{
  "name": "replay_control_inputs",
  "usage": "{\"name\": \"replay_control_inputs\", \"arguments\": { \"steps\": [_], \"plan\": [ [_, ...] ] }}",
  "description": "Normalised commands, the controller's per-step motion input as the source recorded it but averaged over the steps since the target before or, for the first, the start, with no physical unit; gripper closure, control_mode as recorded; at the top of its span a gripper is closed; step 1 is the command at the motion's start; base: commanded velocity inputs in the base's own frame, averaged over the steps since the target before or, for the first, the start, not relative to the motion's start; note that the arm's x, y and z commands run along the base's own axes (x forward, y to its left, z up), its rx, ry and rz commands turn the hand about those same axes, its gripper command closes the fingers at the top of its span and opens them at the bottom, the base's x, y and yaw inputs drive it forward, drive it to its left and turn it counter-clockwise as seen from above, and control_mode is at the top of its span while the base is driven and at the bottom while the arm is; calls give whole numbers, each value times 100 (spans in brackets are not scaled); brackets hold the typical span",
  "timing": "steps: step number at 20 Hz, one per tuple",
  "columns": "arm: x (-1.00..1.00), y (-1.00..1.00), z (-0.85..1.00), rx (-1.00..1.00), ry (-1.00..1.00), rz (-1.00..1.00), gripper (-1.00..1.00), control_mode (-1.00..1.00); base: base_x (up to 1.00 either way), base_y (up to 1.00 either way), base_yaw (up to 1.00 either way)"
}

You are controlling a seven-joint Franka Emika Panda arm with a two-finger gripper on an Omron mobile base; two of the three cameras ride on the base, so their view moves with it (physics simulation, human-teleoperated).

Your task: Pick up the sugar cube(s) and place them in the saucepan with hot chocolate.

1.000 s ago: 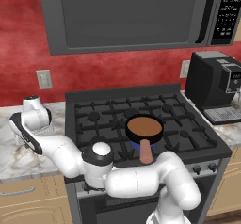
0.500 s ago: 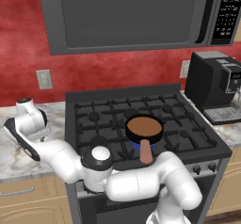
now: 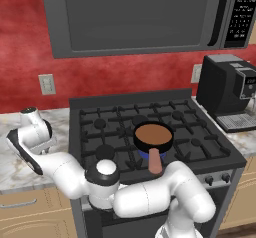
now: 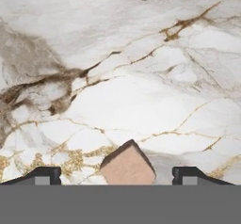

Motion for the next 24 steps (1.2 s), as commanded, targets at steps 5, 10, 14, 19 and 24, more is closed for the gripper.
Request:
{"name": "replay_control_inputs", "arguments": {
  "steps": [5,10,14,19,24],
  "plan": [
    [16,0,0,0,-3,0,-100,-100,0,0,0],
    [13,0,-1,0,-2,0,-100,-100,0,0,0],
    [2,-1,-7,0,0,0,-100,-100,0,0,0],
    [-2,0,-11,0,1,0,100,-100,0,0,0],
    [-6,0,-4,0,0,0,100,-100,0,0,0]
  ]
}}
